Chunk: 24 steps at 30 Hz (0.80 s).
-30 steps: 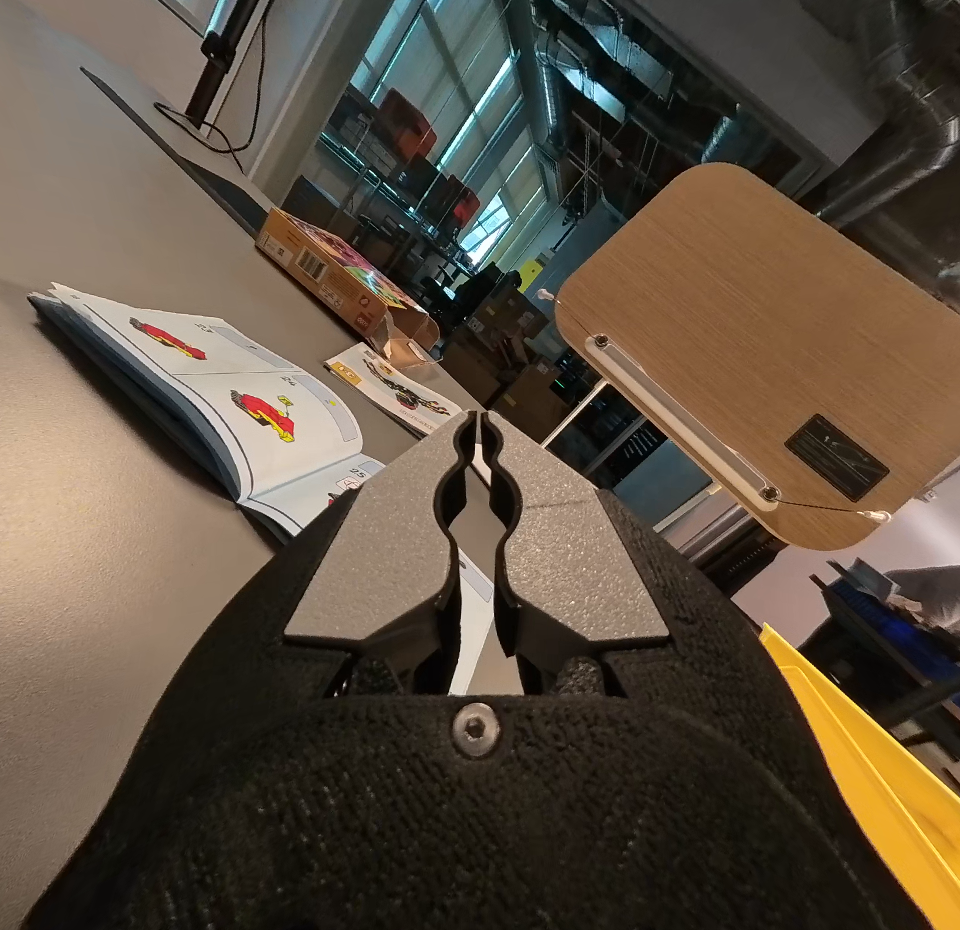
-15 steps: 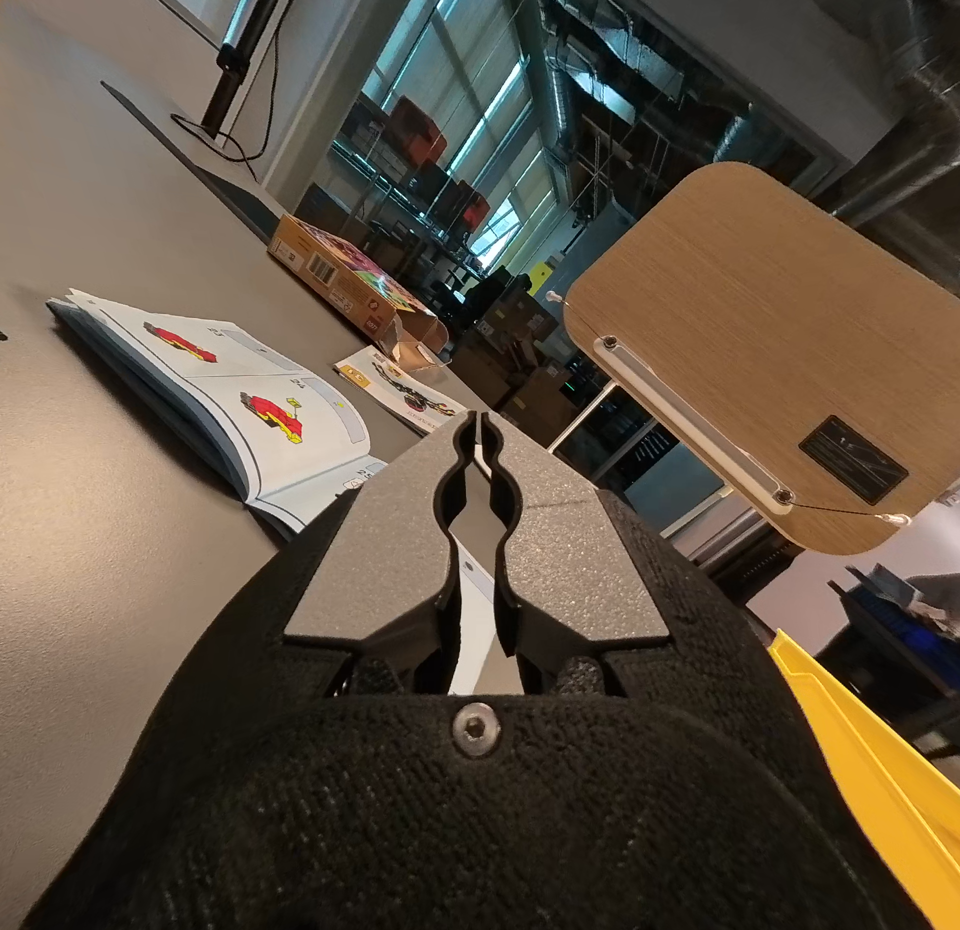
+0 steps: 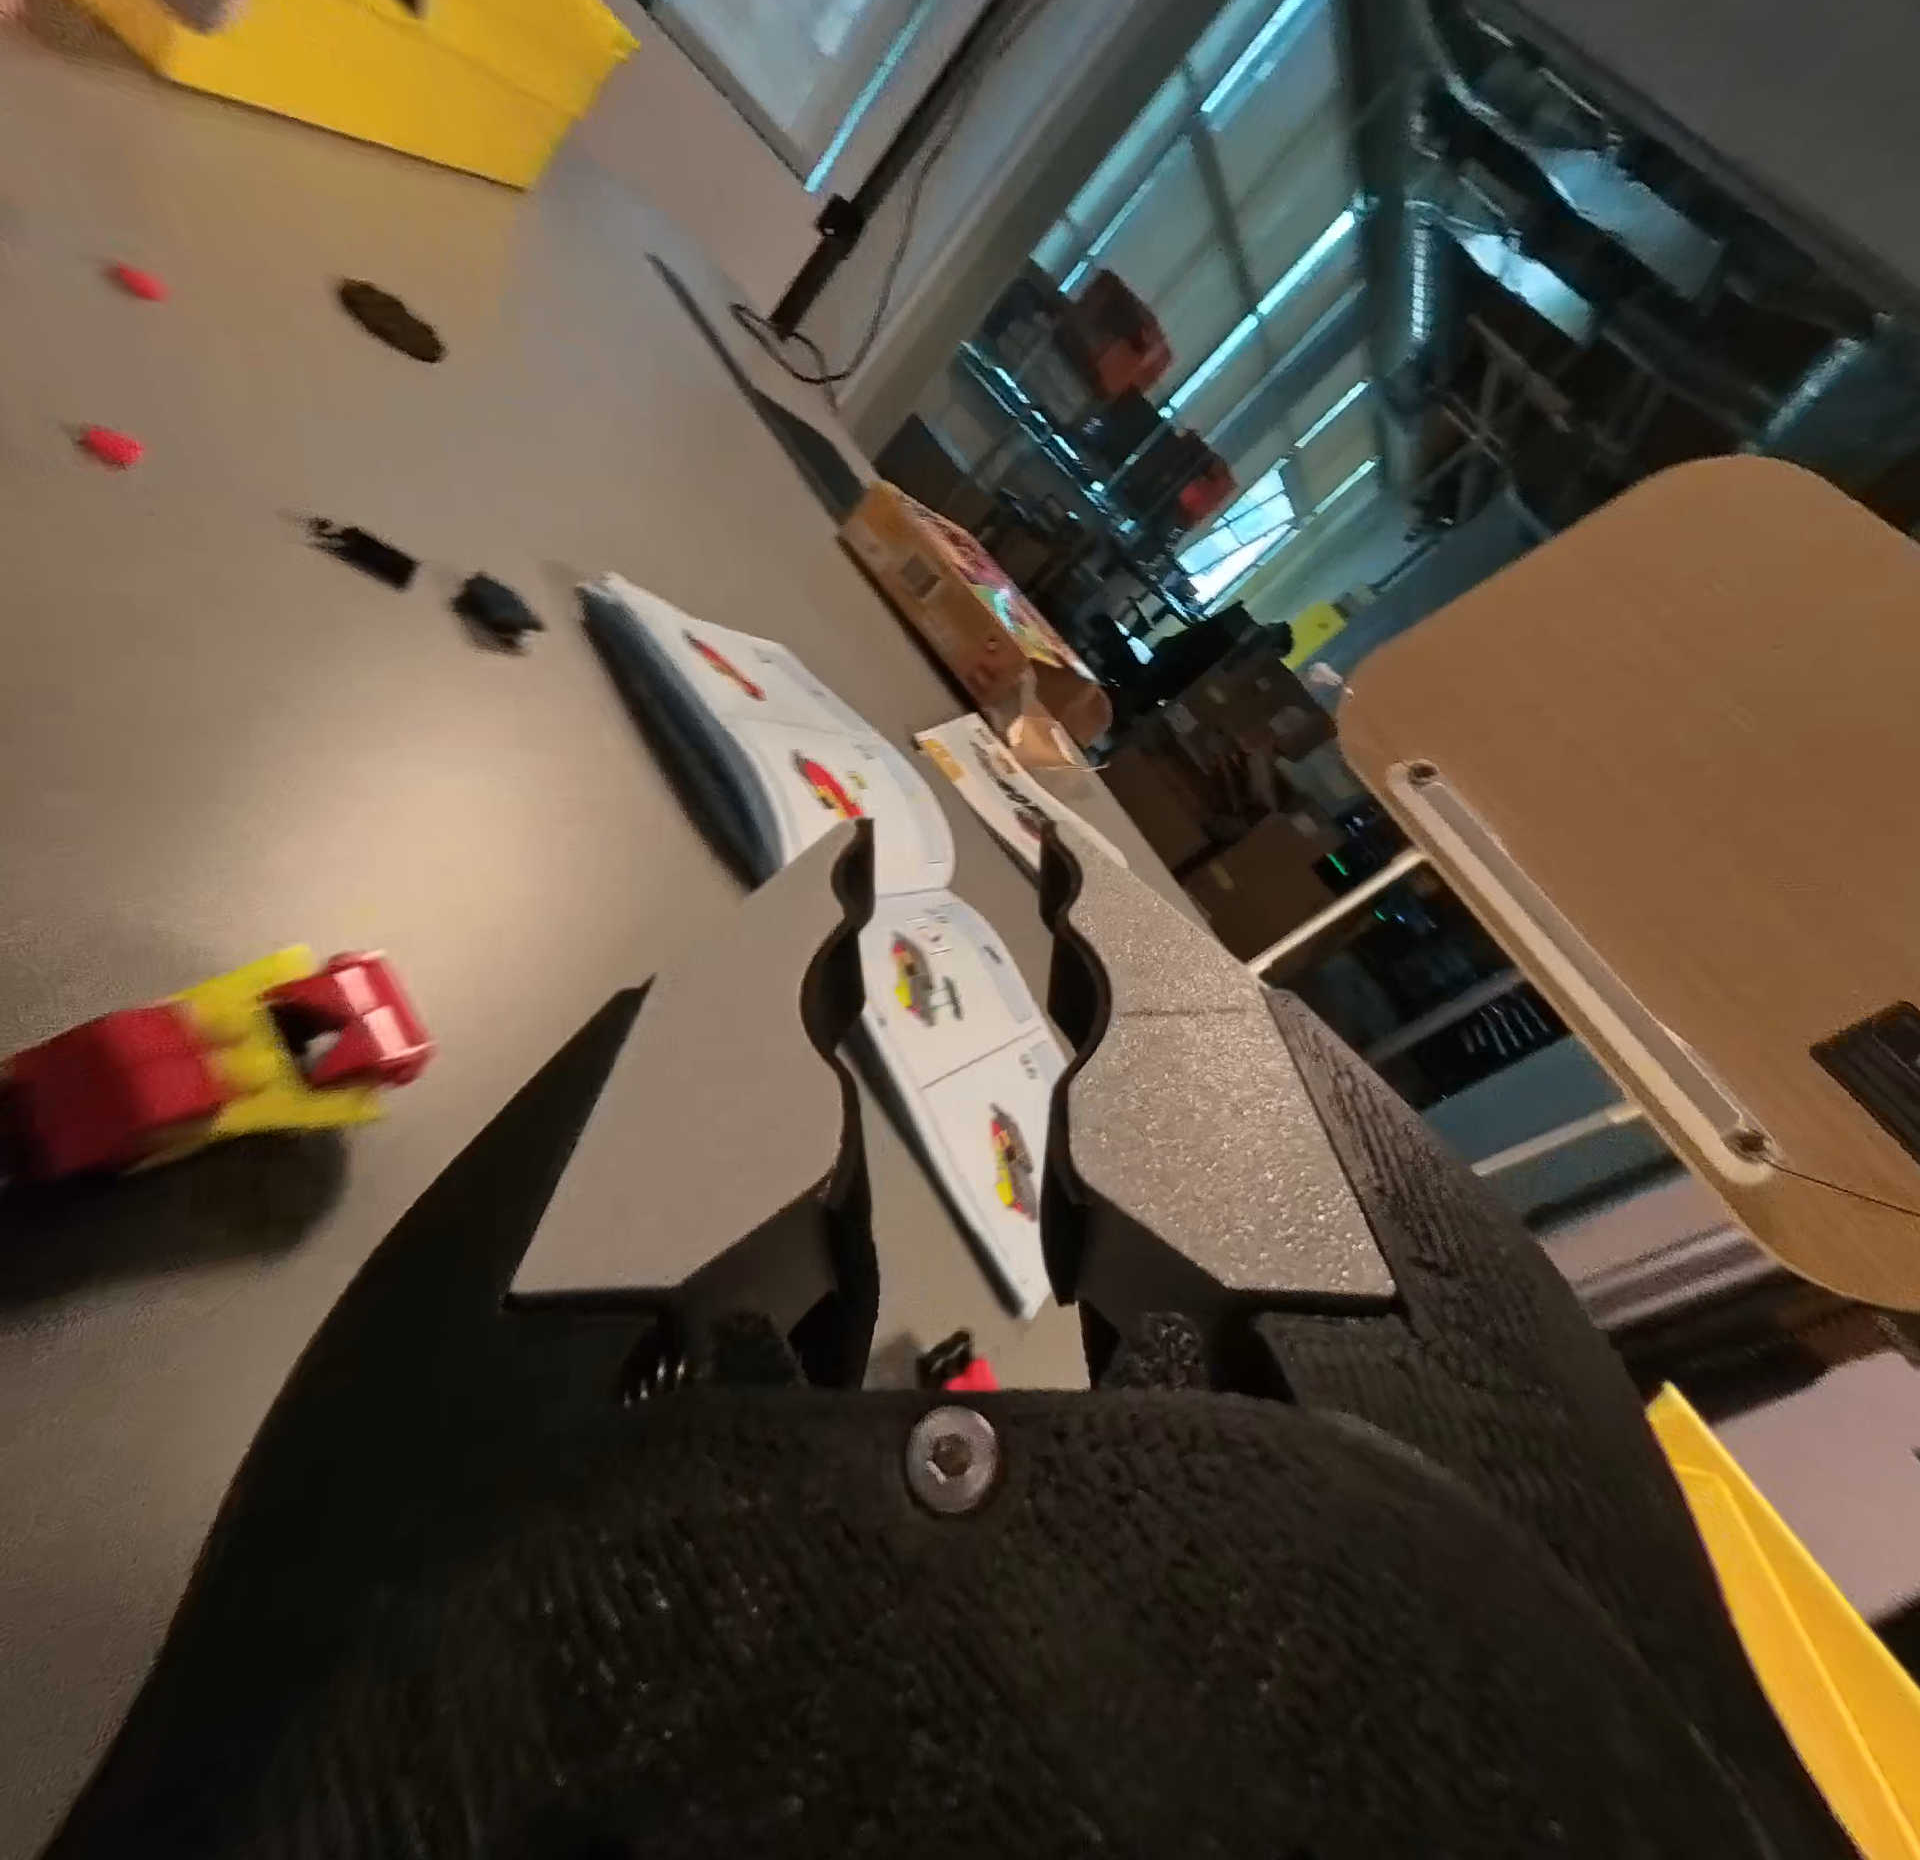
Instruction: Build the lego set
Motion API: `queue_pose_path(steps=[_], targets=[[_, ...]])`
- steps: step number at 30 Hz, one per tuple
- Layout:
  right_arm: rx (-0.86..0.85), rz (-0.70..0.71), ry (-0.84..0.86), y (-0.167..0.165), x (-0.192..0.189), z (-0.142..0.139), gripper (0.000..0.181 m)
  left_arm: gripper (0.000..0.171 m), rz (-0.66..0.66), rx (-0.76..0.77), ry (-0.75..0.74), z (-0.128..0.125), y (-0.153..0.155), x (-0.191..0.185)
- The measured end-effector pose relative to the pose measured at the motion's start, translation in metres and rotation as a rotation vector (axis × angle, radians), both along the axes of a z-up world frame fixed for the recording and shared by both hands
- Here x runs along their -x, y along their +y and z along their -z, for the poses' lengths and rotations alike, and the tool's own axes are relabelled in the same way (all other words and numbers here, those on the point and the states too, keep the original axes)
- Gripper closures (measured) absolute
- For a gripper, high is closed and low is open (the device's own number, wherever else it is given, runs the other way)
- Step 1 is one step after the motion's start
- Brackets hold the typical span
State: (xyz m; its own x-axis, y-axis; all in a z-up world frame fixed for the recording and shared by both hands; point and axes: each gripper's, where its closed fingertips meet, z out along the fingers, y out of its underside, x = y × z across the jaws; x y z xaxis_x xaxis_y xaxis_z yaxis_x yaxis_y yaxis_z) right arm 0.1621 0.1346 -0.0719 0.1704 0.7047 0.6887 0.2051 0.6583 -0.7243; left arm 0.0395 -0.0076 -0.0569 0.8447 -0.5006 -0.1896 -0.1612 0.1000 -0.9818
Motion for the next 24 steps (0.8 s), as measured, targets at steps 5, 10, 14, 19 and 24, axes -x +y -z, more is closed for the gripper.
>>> queue_pose_path(steps=[5, 10, 14, 19, 24], targets=[[0.059, -0.141, -0.018, -0.046, -0.025, 0.000, 0.141, 0.139, 0.100, -0.030, 0.102, 0.007, -0.007, -0.019], [0.299, -0.132, -0.135, -0.064, -0.035, 0.027, 0.135, 0.141, 0.221, -0.046, 0.187, 0.015, -0.020, -0.037], [0.224, -0.015, -0.098, -0.079, -0.039, 0.025, 0.140, 0.142, 0.267, -0.052, 0.221, 0.019, -0.025, -0.042], [0.262, 0.263, -0.088, -0.068, -0.046, 0.029, 0.142, 0.143, 0.250, -0.068, 0.252, 0.020, -0.027, -0.038], [0.538, 0.418, -0.288, -0.081, -0.041, 0.068, 0.131, 0.144, 0.224, -0.083, 0.287, 0.022, -0.029, -0.031]])
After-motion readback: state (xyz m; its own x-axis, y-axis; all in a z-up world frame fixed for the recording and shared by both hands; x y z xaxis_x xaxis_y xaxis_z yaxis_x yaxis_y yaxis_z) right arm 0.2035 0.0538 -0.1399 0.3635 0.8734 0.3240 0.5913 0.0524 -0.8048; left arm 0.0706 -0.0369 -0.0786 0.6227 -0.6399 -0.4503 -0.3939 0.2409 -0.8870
